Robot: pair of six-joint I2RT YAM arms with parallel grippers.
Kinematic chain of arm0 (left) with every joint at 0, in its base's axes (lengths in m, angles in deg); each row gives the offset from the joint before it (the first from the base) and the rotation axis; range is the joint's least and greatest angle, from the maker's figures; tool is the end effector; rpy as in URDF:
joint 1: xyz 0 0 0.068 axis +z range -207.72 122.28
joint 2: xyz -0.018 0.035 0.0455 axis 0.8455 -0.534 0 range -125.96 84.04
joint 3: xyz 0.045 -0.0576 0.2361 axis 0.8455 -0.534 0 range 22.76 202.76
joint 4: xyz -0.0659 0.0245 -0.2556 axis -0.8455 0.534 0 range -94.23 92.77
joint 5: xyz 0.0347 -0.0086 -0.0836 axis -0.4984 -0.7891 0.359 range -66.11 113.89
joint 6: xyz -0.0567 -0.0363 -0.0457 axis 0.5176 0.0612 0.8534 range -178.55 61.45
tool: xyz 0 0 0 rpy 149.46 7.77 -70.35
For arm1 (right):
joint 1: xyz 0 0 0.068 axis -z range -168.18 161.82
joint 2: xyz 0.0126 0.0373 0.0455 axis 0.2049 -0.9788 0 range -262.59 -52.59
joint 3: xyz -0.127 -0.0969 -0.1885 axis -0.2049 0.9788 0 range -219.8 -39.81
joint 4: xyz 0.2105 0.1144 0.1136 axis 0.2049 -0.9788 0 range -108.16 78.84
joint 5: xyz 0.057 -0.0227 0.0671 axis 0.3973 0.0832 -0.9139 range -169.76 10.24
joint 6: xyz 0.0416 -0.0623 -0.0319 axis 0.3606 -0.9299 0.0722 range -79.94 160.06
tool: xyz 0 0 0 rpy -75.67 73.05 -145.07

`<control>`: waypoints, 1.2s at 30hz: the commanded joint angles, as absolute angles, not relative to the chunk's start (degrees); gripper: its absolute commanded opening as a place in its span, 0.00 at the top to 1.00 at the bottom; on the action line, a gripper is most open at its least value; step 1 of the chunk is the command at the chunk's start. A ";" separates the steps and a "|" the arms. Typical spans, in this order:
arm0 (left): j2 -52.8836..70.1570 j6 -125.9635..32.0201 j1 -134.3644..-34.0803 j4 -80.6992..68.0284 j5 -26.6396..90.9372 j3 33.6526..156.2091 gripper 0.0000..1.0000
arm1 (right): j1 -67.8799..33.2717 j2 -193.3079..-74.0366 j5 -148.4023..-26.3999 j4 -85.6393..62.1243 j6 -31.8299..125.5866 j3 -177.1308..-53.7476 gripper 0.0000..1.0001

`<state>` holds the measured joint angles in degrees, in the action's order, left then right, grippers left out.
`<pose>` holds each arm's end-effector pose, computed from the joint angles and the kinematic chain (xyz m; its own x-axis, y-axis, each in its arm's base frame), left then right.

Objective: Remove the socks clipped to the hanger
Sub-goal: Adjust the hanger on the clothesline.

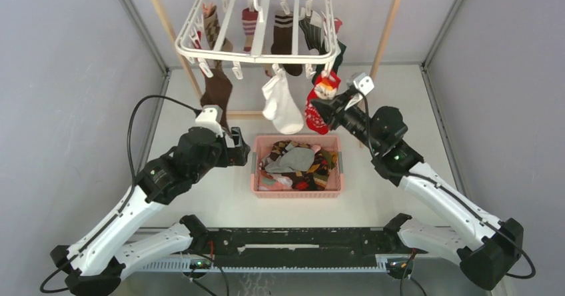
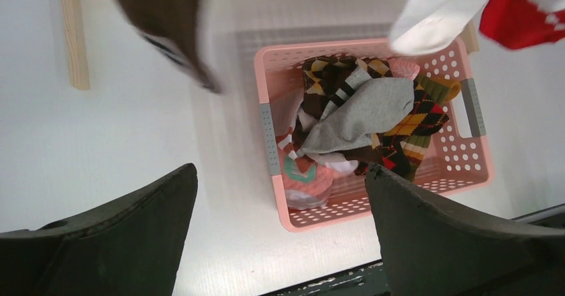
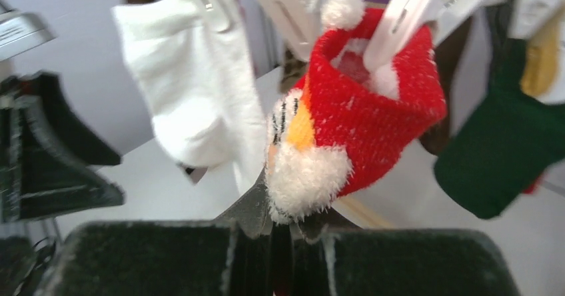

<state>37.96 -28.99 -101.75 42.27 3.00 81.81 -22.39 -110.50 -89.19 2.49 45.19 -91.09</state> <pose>0.1620 -0.1216 0.3215 -0.5604 -0.0993 -0.8223 0.1829 0.9534 -0.2398 0.2338 0.1731 0.3631 0.0392 0.1333 -0.9903 -0.6955 0.7153 0.0688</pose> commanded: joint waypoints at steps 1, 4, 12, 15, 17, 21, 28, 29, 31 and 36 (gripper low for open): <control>39.40 -28.98 -102.11 41.58 1.91 85.30 0.00 | -30.76 -108.35 -83.61 1.67 41.23 -92.06 0.96; 39.89 -28.93 -102.15 41.56 1.68 84.67 0.00 | -36.95 -109.99 -80.47 0.78 39.50 -94.28 0.96; 41.45 -28.62 -102.11 41.56 1.93 83.26 0.00 | -45.78 -120.43 -78.50 1.25 37.95 -103.25 0.96; 42.37 -28.56 -102.11 41.29 2.66 82.81 0.00 | -46.77 -125.03 -79.04 0.85 38.22 -107.26 0.96; 43.08 -28.73 -102.11 40.64 3.25 82.18 0.00 | -46.89 -127.70 -80.42 0.16 38.83 -109.66 0.97; 44.23 -29.10 -102.12 39.48 4.33 81.10 0.00 | -47.37 -131.03 -82.01 -1.11 39.27 -113.37 0.97; 45.22 -29.54 -102.11 36.82 6.18 78.91 0.00 | -47.30 -132.03 -83.47 -1.79 39.80 -114.58 0.97; 45.03 -29.62 -102.11 36.43 6.60 78.78 0.00 | -47.14 -132.04 -83.65 -1.83 39.80 -114.52 0.97; 44.54 -29.72 -102.11 35.64 7.56 78.65 0.00 | -46.65 -132.07 -84.41 -1.65 41.29 -114.53 0.97; 44.27 -30.25 -102.11 33.66 9.77 77.78 0.00 | -44.79 -132.79 -88.71 -1.58 44.65 -115.68 0.97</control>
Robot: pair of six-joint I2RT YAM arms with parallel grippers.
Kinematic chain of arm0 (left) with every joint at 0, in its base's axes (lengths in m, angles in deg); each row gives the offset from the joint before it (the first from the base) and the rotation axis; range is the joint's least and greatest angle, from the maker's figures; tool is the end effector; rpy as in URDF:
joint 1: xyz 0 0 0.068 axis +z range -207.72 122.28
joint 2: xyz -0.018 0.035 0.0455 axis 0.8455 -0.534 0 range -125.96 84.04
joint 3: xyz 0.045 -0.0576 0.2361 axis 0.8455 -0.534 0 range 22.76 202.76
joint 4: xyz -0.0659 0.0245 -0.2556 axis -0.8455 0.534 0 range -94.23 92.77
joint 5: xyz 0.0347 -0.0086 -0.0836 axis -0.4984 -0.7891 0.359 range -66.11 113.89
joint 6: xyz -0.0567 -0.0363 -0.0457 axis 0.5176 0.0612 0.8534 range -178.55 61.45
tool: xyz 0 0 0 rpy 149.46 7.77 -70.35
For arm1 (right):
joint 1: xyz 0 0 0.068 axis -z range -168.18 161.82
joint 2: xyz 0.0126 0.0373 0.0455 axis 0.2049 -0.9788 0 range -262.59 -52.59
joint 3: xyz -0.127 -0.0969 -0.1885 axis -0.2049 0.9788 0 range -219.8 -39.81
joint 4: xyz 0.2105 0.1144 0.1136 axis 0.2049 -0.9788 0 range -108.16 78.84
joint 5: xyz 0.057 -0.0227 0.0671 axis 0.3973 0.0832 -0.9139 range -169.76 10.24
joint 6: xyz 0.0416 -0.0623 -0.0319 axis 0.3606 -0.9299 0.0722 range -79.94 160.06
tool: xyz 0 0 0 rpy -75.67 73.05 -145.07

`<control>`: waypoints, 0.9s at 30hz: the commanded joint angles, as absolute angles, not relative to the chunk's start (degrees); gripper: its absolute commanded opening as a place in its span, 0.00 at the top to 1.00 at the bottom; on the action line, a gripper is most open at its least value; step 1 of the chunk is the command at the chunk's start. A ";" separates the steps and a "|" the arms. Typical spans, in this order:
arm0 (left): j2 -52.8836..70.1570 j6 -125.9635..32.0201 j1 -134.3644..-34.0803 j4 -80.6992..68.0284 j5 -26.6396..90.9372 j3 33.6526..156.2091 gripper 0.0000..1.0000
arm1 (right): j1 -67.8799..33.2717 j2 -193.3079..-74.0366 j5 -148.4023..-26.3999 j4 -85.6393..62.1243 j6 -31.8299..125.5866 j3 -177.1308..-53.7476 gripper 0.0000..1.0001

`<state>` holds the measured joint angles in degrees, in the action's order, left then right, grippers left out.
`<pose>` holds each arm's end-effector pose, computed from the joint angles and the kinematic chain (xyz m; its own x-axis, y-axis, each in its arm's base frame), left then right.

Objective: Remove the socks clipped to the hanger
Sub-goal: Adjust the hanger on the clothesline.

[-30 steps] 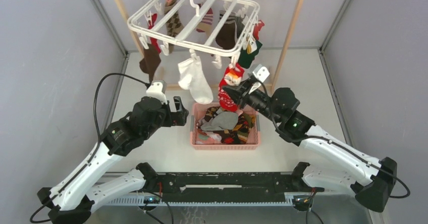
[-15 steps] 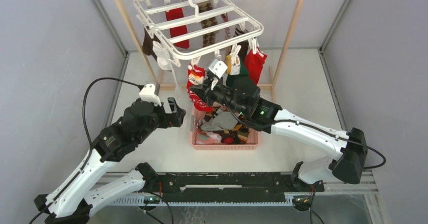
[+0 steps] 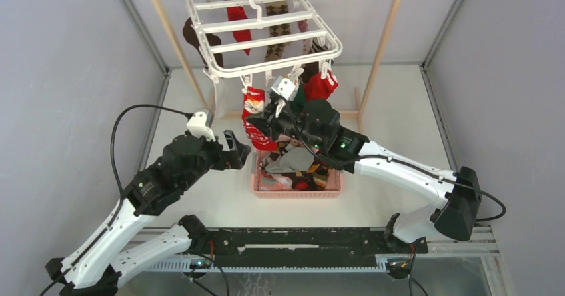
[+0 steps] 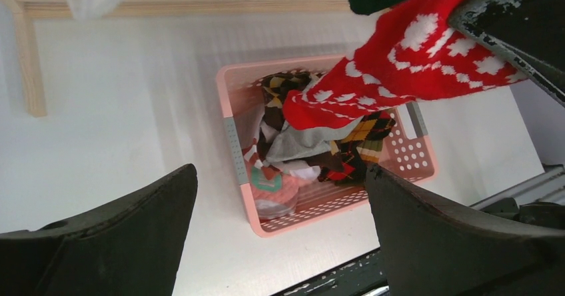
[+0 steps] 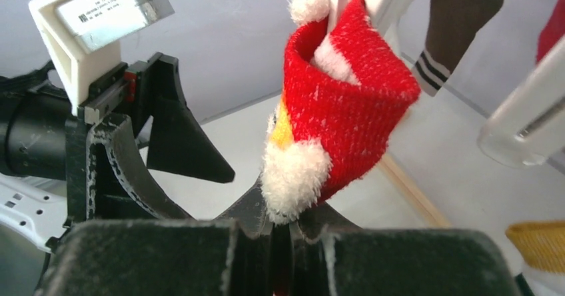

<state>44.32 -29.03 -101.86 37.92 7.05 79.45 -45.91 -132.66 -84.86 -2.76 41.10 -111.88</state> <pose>0.1477 -0.1149 0.3350 -0.5014 -0.1706 -0.8482 0.2657 0.9026 -0.3386 0.1965 0.3232 0.3731 -0.0123 0.0144 -0.9998 -0.8896 0.4564 0.0175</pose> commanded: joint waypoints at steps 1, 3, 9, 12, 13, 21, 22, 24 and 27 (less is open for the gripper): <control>44.23 -30.44 -102.11 33.19 10.51 77.48 0.00 | -44.36 -132.97 -89.66 -1.54 45.37 -116.04 0.97; 43.94 -30.68 -102.13 32.10 11.77 76.99 0.00 | -43.64 -133.37 -92.08 -1.37 46.82 -116.57 0.97; 43.48 -31.08 -102.11 28.37 14.66 75.05 0.00 | -39.91 -134.43 -100.63 0.73 53.13 -117.19 0.96; 43.14 -31.30 -102.11 26.32 16.27 74.59 0.00 | -38.15 -135.21 -104.57 2.59 56.30 -117.31 0.96; 43.10 -31.45 -102.11 25.61 16.77 74.35 0.00 | -37.52 -135.55 -105.94 3.30 57.67 -117.31 0.96; 41.91 -32.76 -102.11 21.06 17.81 72.66 0.00 | -36.00 -137.35 -111.76 5.01 61.95 -118.74 0.96; 41.81 -32.98 -102.11 20.94 16.85 72.60 0.00 | -36.07 -137.48 -112.02 5.01 62.20 -118.85 0.96; 41.92 -33.29 -102.15 20.56 14.21 72.34 0.00 | -36.23 -137.71 -112.75 4.74 62.59 -119.27 0.96; 42.32 -33.82 -102.17 17.87 12.13 71.03 0.00 | -36.69 -137.81 -113.06 3.70 62.32 -119.84 0.96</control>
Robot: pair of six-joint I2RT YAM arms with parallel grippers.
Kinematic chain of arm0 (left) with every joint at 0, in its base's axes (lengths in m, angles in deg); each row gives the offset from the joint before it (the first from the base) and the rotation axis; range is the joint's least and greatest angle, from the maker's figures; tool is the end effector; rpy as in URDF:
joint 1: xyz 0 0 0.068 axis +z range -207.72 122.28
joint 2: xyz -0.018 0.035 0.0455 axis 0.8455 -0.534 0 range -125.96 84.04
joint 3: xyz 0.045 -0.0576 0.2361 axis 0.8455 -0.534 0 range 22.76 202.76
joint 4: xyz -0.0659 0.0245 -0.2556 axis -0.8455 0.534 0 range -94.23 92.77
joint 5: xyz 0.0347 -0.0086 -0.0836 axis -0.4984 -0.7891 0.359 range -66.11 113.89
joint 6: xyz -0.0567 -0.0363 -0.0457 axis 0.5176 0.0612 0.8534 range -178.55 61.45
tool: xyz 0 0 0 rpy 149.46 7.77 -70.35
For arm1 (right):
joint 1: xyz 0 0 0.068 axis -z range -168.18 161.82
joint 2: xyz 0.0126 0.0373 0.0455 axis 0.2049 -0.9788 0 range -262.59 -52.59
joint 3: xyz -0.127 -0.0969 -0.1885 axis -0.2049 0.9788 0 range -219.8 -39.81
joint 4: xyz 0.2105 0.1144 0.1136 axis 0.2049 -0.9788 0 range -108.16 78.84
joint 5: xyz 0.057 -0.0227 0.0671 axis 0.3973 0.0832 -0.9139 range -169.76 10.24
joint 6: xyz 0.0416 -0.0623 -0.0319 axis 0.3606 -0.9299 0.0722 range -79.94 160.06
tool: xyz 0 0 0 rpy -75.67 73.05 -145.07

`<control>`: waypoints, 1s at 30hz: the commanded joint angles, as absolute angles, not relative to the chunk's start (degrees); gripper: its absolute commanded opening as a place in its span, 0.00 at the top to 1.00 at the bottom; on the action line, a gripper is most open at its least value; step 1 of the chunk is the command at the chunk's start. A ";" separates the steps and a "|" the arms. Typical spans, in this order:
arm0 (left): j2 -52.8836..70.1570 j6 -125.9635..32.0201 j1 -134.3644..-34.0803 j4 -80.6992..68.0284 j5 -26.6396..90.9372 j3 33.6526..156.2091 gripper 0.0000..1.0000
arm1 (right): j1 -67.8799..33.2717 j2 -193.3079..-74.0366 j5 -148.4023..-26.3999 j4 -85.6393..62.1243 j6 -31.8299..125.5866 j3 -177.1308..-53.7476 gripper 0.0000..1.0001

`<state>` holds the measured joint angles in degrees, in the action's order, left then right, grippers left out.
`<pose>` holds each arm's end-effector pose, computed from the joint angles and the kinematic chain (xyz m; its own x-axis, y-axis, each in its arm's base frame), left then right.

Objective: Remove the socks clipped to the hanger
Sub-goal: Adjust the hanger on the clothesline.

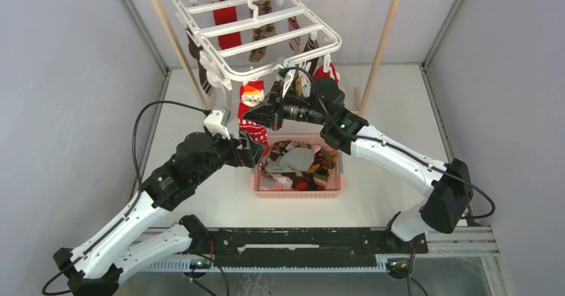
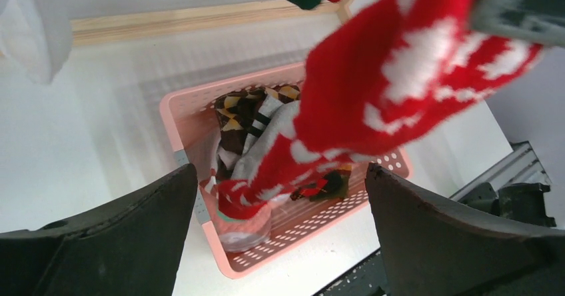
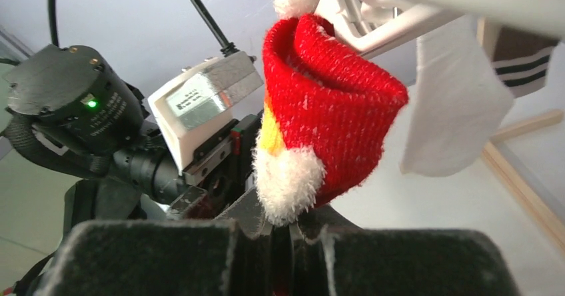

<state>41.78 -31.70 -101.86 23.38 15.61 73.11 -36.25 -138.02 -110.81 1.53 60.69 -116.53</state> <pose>0.1633 -0.1444 0.3195 -0.4812 -0.1558 -0.8626 0.4195 0.8231 -0.3827 0.2336 0.3148 0.3811 -0.3022 0.1153 -0.9462 -0.9347 0.1592 0.3179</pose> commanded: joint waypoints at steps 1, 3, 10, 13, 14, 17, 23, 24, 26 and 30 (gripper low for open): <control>42.23 -33.90 -102.12 16.60 12.08 70.61 0.00 | -36.78 -137.89 -113.14 3.50 62.30 -120.00 0.96; 41.52 -34.21 -102.11 14.50 12.46 70.15 0.00 | -36.87 -138.01 -113.32 3.51 62.43 -120.15 0.96; 40.72 -35.45 -102.11 9.01 12.37 69.13 0.18 | -37.05 -138.83 -114.11 2.98 63.13 -120.48 0.92; 39.70 -35.72 -102.18 9.44 12.89 70.25 0.48 | -37.02 -139.14 -114.29 1.49 62.59 -120.82 0.88; 39.13 -35.72 -102.14 9.99 13.01 70.79 0.59 | -36.94 -139.16 -114.27 1.03 62.35 -120.88 0.88; 37.99 -35.55 -102.11 11.30 12.83 71.88 0.84 | -36.58 -138.82 -114.34 -0.68 61.47 -120.85 0.81; 37.60 -35.01 -102.11 13.77 11.35 73.80 0.84 | -33.64 -133.93 -113.34 -8.77 57.60 -117.94 0.58; 37.49 -35.28 -102.11 14.53 10.79 74.35 0.84 | -32.26 -131.78 -112.98 -9.06 57.30 -116.24 0.52; 37.17 -35.59 -102.11 16.17 9.61 75.56 0.84 | -30.46 -128.73 -112.77 -9.84 56.82 -112.60 0.47; 36.90 -36.06 -102.13 19.18 7.06 77.42 0.84 | -26.07 -121.86 -112.17 -13.66 54.61 -106.66 0.38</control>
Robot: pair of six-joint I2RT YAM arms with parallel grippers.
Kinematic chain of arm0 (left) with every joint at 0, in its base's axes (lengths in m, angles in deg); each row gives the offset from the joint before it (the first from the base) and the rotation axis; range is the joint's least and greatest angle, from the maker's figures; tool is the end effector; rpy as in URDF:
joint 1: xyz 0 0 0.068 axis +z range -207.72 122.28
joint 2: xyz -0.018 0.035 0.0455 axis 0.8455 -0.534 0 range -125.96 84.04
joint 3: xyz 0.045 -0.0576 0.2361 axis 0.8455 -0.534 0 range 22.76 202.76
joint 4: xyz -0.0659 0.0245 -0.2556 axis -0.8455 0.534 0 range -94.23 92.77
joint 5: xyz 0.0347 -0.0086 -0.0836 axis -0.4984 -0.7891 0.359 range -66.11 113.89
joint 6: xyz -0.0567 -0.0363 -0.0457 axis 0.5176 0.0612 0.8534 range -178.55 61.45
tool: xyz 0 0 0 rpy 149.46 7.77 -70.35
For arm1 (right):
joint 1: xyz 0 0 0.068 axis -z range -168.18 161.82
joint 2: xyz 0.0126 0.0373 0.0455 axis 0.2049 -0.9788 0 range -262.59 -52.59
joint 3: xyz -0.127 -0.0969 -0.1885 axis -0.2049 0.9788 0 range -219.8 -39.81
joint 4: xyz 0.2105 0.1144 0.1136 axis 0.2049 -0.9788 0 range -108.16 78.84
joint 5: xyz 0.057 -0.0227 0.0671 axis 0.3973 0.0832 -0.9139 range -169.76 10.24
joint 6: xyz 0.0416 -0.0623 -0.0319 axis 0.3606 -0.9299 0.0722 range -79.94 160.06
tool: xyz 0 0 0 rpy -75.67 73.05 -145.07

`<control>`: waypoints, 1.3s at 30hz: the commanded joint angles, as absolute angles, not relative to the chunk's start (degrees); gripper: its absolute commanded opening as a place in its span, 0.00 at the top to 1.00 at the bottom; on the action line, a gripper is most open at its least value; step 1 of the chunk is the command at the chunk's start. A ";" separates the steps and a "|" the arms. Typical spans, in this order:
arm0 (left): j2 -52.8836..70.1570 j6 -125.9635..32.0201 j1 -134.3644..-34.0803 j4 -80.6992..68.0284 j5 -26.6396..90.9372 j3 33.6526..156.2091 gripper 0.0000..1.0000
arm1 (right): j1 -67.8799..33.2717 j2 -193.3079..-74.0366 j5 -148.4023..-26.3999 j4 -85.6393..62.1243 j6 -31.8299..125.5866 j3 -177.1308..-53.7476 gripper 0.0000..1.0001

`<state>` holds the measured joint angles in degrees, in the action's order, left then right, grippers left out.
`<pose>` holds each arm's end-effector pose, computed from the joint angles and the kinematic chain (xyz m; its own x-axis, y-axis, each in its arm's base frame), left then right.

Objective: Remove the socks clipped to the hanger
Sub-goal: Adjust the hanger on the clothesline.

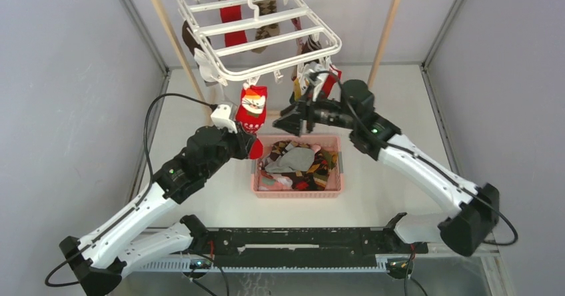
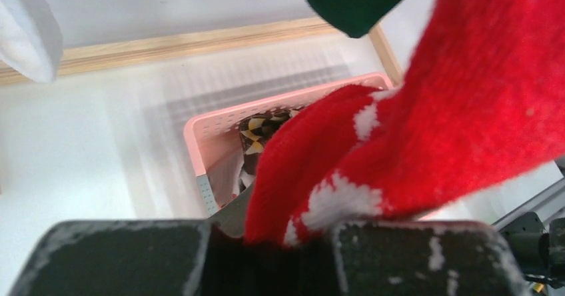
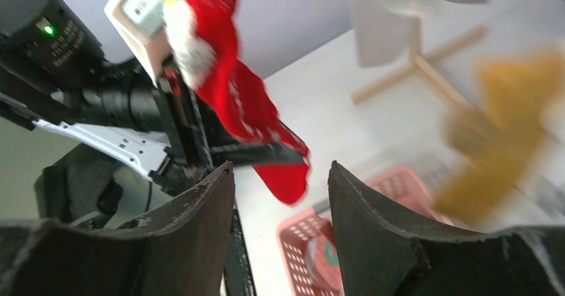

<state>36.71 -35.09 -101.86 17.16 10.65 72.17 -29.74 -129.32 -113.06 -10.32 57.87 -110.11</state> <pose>0.1837 -0.1558 0.3099 -0.4258 -0.1268 -0.8959 0.3850 0.8707 -0.3062 0.2375 0.2626 0.3634 -0.3639 0.0190 -0.9312 -0.8950 0.2699 0.3553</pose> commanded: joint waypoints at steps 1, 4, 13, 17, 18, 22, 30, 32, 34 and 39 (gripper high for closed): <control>36.91 -35.97 -102.11 19.63 6.46 77.60 0.84 | -24.86 -120.43 -112.45 -14.05 54.54 -105.27 0.38; 37.19 -35.65 -102.13 20.80 5.39 77.95 0.85 | -20.82 -115.09 -110.46 -14.08 54.33 -99.93 0.36; 38.65 -35.22 -102.15 21.91 4.96 78.72 0.84 | -3.75 -107.43 -106.32 -6.31 58.16 -92.19 0.35; 38.93 -34.79 -102.10 22.60 4.92 78.81 0.84 | 1.67 -108.93 -109.98 -0.96 59.71 -92.10 0.35; 38.83 -34.55 -102.11 22.52 5.09 78.77 0.84 | 2.76 -109.84 -112.04 1.07 60.35 -92.10 0.36; 38.58 -34.16 -102.08 22.47 5.60 78.75 0.84 | 5.39 -115.25 -122.27 12.97 64.14 -92.18 0.37; 39.02 -34.09 -102.11 23.04 5.87 78.88 0.84 | 5.45 -125.63 -123.16 24.67 69.13 -94.47 0.38; 38.97 -34.11 -102.10 23.03 5.94 78.92 0.84 | 5.41 -127.79 -124.57 27.97 71.18 -95.15 0.38; 38.96 -34.07 -102.12 23.02 5.86 78.91 0.84 | 5.01 -129.67 -126.43 30.42 72.93 -96.18 0.38; 38.92 -33.96 -102.14 23.09 5.75 78.80 0.84 | 2.44 -132.13 -125.60 29.12 71.70 -98.60 0.42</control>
<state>38.07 -34.56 -101.86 23.84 6.04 75.19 4.51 -131.44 -124.42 24.08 70.87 -94.66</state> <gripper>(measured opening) 0.159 0.592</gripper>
